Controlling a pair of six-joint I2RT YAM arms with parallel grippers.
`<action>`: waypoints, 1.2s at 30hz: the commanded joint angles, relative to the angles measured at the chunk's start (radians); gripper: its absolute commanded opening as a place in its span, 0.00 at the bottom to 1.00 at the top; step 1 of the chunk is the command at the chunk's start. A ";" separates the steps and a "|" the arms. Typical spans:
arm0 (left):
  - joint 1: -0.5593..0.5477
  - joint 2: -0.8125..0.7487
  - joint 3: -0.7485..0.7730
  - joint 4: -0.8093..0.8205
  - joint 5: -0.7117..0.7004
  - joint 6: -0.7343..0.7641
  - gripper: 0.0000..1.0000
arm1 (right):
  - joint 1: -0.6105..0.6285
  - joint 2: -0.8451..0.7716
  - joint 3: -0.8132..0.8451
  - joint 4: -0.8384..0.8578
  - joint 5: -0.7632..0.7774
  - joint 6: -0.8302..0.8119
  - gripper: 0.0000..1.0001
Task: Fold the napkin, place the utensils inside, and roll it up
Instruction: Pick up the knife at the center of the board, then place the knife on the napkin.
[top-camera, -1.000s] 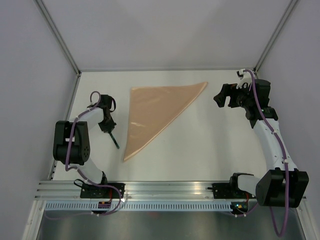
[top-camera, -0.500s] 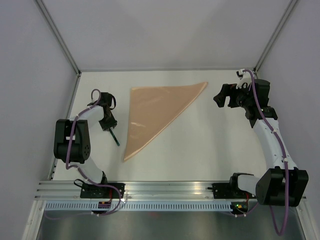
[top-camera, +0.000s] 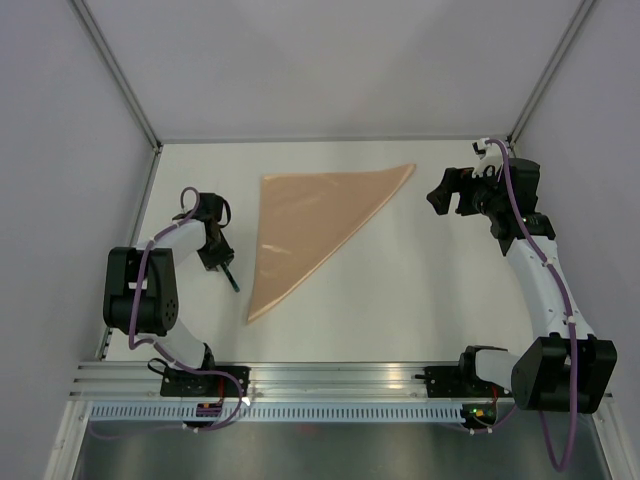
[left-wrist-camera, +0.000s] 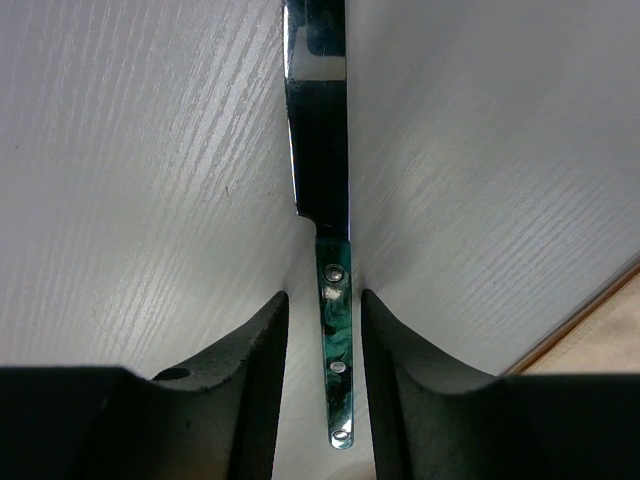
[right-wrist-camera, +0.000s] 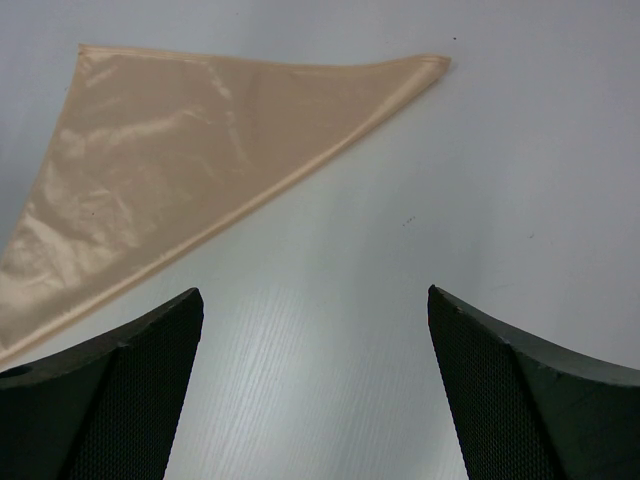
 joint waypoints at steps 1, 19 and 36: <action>0.004 -0.012 -0.003 0.004 0.030 -0.033 0.40 | 0.001 -0.017 0.001 0.008 -0.011 0.008 0.98; 0.005 -0.042 0.056 -0.013 0.021 0.062 0.02 | 0.000 -0.013 0.001 0.006 -0.014 0.007 0.98; -0.082 -0.170 0.191 -0.018 0.139 0.312 0.02 | 0.001 0.007 0.010 0.000 -0.025 0.012 0.98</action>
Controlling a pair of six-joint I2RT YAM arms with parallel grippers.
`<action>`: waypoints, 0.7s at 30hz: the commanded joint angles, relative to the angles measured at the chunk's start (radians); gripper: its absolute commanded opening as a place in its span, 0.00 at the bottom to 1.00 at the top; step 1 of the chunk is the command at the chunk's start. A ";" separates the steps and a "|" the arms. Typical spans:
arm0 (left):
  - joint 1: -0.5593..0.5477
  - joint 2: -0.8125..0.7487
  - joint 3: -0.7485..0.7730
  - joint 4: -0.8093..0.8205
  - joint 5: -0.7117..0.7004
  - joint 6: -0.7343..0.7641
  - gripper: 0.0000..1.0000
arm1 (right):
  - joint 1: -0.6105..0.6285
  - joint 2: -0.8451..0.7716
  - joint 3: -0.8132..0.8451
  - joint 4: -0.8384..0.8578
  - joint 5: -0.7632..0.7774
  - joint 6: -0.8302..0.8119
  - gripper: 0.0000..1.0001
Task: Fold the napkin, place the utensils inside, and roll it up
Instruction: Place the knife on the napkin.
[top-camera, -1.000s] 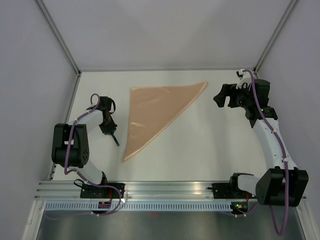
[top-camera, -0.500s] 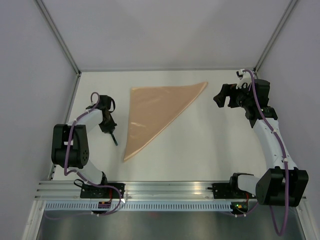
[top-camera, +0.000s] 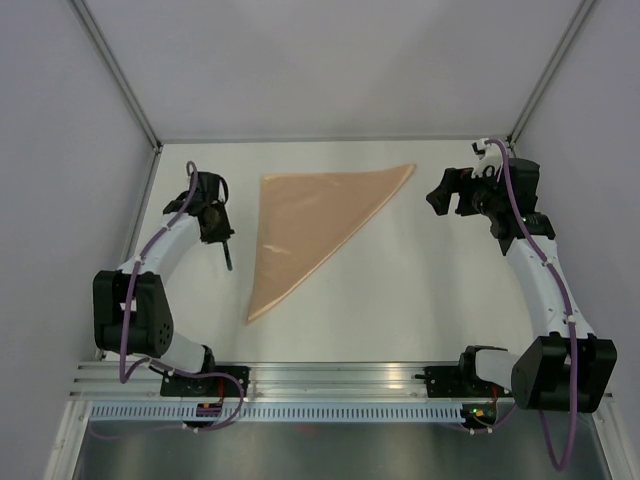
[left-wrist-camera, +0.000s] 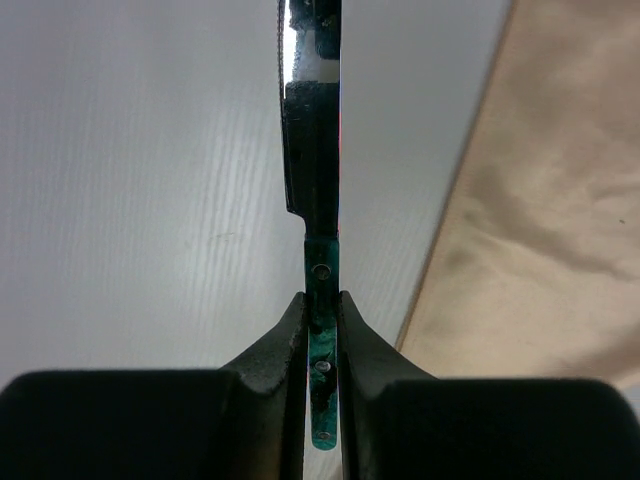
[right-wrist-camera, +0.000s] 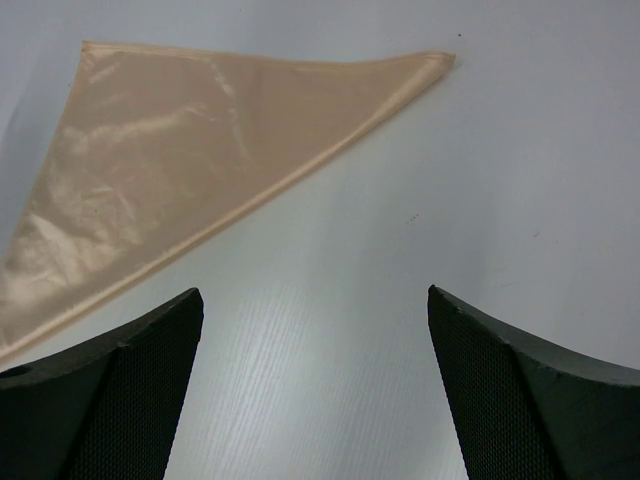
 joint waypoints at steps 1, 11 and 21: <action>-0.081 -0.025 0.086 0.012 0.092 0.114 0.02 | 0.001 0.010 0.010 0.004 -0.018 0.008 0.98; -0.359 0.189 0.316 0.040 0.211 0.324 0.02 | 0.001 0.013 0.011 0.002 -0.011 0.004 0.98; -0.515 0.476 0.538 0.034 0.257 0.424 0.02 | 0.001 0.017 0.007 0.005 0.008 -0.008 0.98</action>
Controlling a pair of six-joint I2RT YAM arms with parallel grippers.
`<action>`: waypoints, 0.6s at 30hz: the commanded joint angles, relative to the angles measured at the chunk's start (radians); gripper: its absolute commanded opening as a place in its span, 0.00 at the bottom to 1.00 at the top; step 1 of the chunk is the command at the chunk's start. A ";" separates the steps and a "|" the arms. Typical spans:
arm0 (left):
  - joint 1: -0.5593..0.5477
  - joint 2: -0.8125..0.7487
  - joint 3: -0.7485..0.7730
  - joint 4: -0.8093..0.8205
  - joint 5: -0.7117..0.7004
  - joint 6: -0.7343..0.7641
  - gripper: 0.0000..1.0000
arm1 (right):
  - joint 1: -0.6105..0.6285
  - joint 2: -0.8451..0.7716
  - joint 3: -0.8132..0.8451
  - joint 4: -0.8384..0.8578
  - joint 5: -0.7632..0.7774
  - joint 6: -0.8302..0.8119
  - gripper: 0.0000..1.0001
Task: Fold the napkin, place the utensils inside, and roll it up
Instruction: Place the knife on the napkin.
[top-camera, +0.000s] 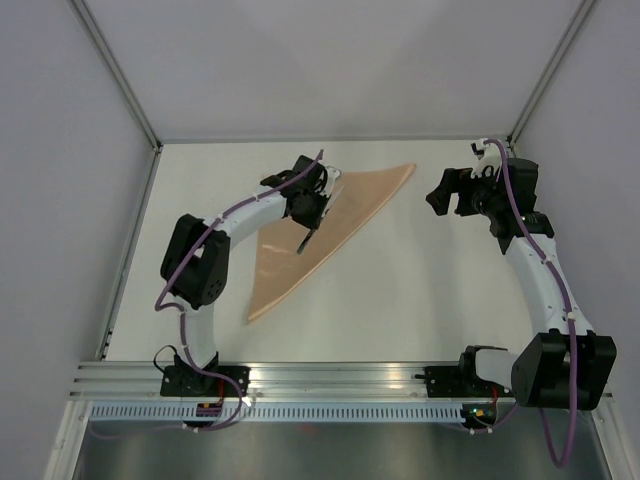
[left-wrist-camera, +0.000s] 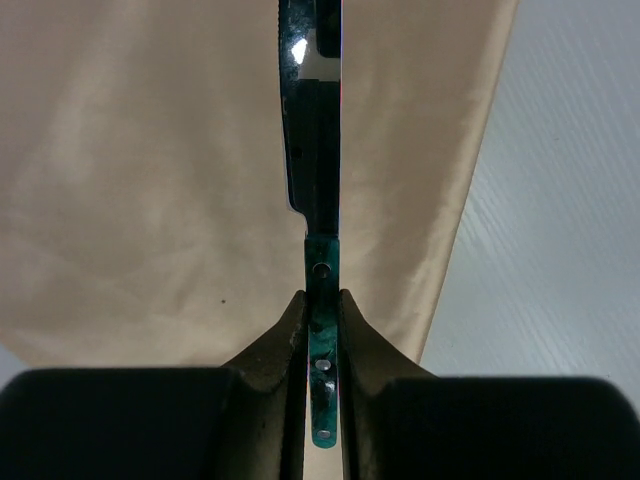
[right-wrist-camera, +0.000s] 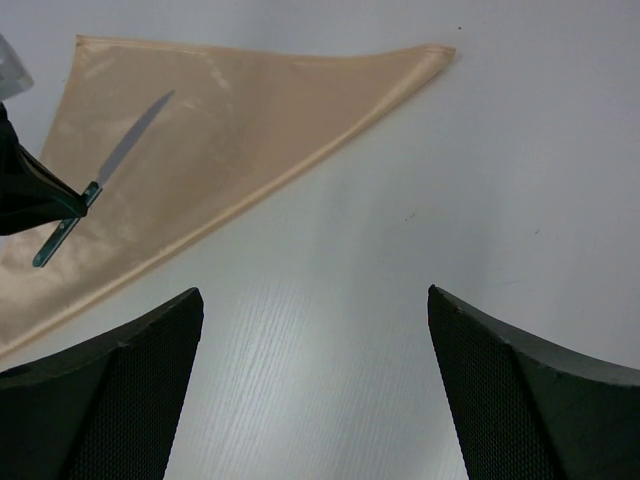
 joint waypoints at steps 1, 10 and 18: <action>-0.047 0.052 0.087 0.007 0.046 0.106 0.02 | 0.001 0.001 0.008 0.006 0.008 -0.006 0.98; -0.078 0.165 0.169 -0.035 0.097 0.112 0.02 | 0.000 0.003 0.008 0.006 0.002 -0.006 0.98; -0.095 0.209 0.187 -0.048 0.106 0.109 0.02 | 0.000 0.003 0.008 0.006 -0.001 -0.006 0.98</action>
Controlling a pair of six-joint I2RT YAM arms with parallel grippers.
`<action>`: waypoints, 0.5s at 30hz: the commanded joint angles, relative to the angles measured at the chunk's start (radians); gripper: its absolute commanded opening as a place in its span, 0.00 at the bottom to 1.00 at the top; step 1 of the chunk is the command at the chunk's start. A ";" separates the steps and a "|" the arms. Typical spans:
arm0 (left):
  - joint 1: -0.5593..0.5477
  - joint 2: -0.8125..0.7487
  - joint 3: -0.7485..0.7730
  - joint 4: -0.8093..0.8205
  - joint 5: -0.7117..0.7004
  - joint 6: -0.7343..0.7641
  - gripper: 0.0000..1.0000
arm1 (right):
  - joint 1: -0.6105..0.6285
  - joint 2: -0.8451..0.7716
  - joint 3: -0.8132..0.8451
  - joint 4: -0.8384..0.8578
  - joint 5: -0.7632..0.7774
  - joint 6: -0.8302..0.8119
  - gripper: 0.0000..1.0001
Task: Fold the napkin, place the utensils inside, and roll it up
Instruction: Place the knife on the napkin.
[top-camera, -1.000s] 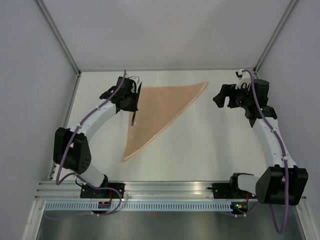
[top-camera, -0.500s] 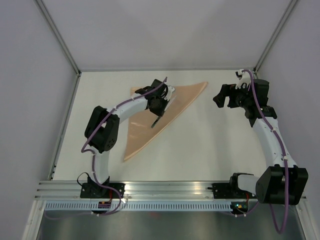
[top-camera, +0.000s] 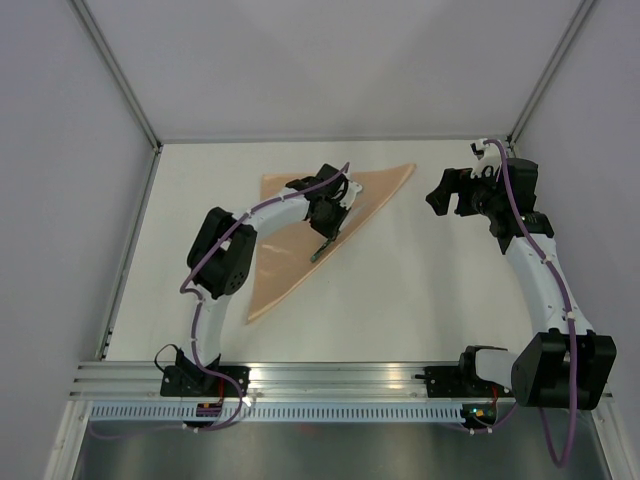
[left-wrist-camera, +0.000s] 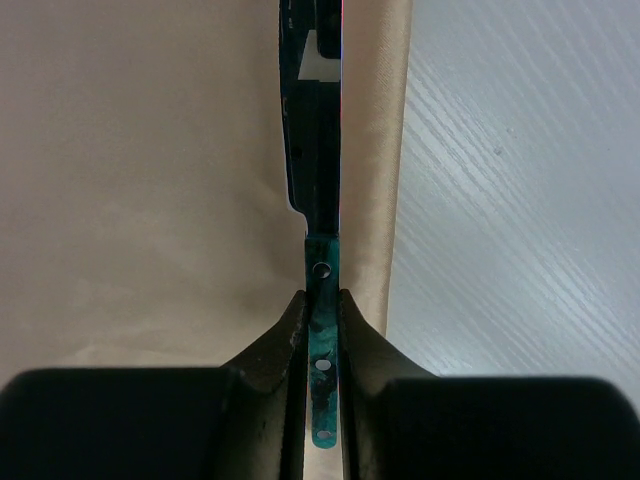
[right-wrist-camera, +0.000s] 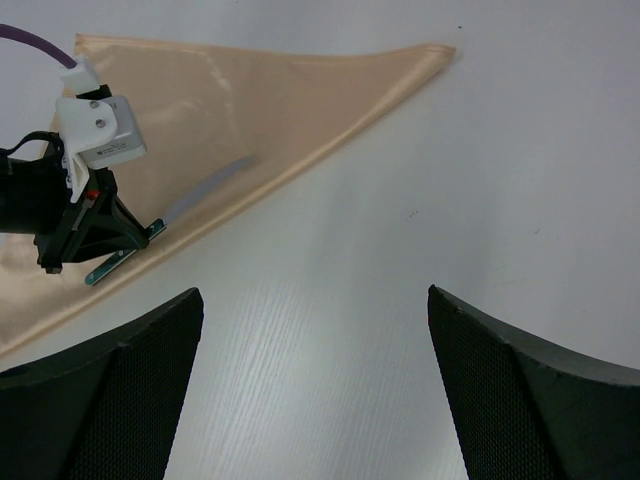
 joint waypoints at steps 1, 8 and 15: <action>-0.012 0.015 0.051 -0.018 0.024 0.026 0.02 | 0.000 -0.001 0.008 0.006 -0.001 -0.002 0.98; -0.018 0.038 0.063 -0.031 0.027 0.017 0.02 | 0.001 -0.001 0.008 0.006 -0.001 -0.006 0.98; -0.022 0.051 0.066 -0.044 0.024 0.012 0.02 | 0.001 0.001 0.007 0.007 -0.001 -0.009 0.98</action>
